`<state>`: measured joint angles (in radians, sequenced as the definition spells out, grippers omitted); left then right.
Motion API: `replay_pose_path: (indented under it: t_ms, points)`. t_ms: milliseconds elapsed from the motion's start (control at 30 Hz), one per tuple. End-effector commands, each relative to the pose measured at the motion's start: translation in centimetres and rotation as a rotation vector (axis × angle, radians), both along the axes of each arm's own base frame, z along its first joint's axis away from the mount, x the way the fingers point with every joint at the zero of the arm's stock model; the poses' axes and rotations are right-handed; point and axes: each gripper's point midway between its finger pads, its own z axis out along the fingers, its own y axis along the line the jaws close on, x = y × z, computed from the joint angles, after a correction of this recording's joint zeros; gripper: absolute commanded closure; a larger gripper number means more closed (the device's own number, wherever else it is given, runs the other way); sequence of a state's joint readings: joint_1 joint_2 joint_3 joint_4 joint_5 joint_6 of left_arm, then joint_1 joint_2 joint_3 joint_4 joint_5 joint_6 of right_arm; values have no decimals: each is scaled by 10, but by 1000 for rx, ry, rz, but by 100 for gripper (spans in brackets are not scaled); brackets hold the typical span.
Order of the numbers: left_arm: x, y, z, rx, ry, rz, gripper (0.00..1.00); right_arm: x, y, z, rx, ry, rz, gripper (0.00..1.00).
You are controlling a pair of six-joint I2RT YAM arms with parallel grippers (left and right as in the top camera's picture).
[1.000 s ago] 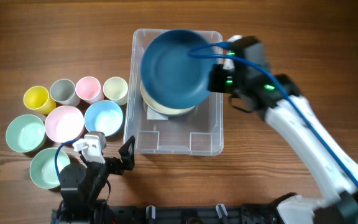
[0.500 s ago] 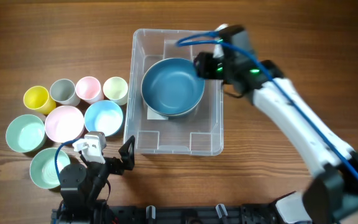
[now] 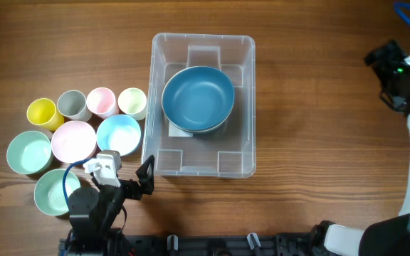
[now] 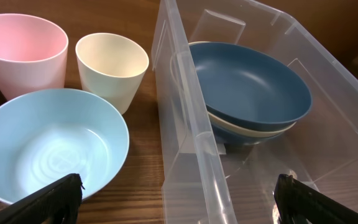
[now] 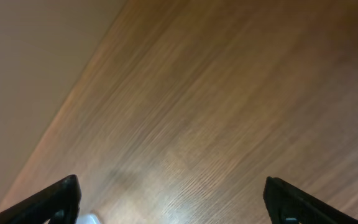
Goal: Pack container
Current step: 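Retract the right arm and reach the left gripper to the mint bowl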
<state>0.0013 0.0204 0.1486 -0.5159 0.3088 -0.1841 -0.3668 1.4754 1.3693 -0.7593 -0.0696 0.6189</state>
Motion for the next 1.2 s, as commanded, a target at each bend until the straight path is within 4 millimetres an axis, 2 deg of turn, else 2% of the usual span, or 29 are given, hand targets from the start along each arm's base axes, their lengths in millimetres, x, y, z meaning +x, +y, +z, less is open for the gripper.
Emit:
replay_pose_path:
  t_ms: [0, 333, 533, 667, 867, 967, 1033, 1133, 1167]
  points:
    - [0, 0, 0, 15, -11, -9, 0, -3, -6, -4, 30, 9, -21, 0]
    - [2, -6, 11, -8, -55, -37, 0, -10, -1, -10, 51, 46, -16, 1]
    - [3, -4, 23, -95, -51, 9, 0, -10, -1, -11, 51, 46, -16, 0]
    - [2, 32, 38, -140, 7, 256, 0, -10, -1, -11, 51, 46, -16, 1]
    - [-1, 83, 71, 28, 160, 525, 0, -10, -1, -11, 51, 46, -16, 1]
    - [11, 99, 95, 144, 232, 582, 0, -10, -1, -11, 51, 46, -16, 0]
    - [28, 104, 116, 202, 267, 590, 0, -10, -1, -11, 51, 46, -16, 0]
    - [55, 90, 140, 165, 298, 515, 0, -10, -1, -11, 51, 46, -16, 1]
    - [67, 76, 145, 125, 311, 443, 0, -10, -1, -11, 51, 46, -16, 0]
